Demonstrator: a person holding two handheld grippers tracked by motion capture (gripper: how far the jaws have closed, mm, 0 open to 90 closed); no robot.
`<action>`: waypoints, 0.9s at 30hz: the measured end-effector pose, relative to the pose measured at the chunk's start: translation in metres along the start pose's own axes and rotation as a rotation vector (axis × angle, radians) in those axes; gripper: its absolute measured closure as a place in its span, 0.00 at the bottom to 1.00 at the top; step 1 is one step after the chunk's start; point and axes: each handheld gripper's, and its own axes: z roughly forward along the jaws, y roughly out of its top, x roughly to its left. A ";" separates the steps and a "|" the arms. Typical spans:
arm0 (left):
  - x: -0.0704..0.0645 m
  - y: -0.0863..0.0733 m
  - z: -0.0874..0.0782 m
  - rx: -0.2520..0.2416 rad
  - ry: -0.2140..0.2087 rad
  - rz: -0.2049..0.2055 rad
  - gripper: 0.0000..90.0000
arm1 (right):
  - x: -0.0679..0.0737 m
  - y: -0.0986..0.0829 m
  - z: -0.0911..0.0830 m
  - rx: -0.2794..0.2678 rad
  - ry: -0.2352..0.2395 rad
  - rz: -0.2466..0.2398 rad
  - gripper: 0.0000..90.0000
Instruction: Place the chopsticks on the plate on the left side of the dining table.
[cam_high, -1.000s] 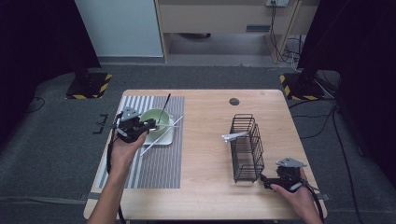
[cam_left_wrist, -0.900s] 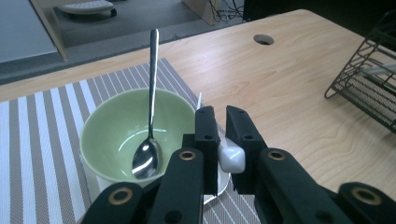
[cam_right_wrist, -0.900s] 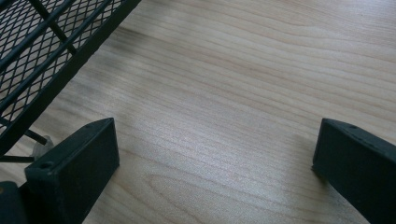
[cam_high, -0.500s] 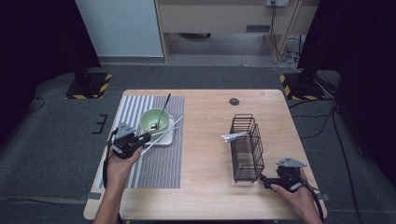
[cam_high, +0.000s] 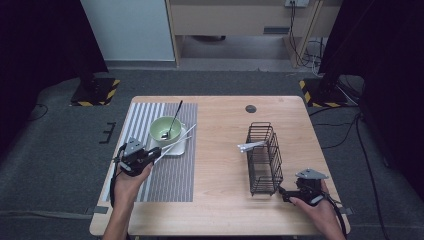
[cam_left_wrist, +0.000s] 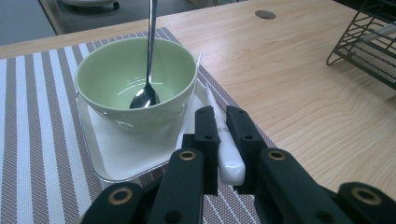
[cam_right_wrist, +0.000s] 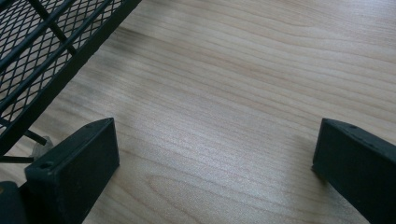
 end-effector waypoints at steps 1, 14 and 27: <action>0.000 0.000 0.000 0.000 0.000 0.000 0.92 | 0.000 0.000 0.000 0.000 0.000 0.000 0.00; -0.005 -0.001 0.004 -0.054 0.036 -0.001 0.92 | 0.000 0.000 0.000 0.000 0.000 -0.001 0.00; -0.003 -0.016 0.007 0.025 0.024 -0.001 0.92 | 0.000 0.000 0.000 -0.001 0.001 0.000 0.00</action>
